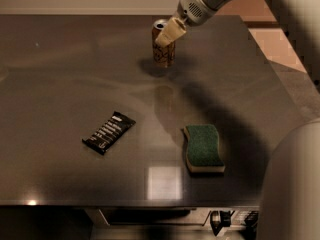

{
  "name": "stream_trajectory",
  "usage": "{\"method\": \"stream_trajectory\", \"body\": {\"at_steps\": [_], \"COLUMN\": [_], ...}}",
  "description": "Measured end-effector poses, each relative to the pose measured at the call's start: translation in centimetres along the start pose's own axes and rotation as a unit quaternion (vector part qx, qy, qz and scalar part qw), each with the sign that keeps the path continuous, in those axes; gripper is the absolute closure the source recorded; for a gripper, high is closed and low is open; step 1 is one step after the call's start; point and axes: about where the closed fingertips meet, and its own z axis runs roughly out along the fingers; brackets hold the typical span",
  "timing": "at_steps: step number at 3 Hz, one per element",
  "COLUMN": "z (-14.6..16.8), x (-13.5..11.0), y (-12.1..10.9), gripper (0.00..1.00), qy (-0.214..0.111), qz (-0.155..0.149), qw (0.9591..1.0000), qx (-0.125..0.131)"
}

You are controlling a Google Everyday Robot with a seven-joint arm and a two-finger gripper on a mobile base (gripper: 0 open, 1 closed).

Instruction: Knock orange can over

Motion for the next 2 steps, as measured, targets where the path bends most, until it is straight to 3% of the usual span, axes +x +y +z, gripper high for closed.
{"method": "stream_trajectory", "body": {"at_steps": [1,2], "z": [-3.8,-6.6], "x": [1.3,3.5], "y": [0.9,2.0], "gripper": [1.0,1.0], "qy": [0.065,0.143], "qz": [-0.06,-0.118], "qw": [0.9961,0.9825], "qx": [-0.005,-0.016]}}
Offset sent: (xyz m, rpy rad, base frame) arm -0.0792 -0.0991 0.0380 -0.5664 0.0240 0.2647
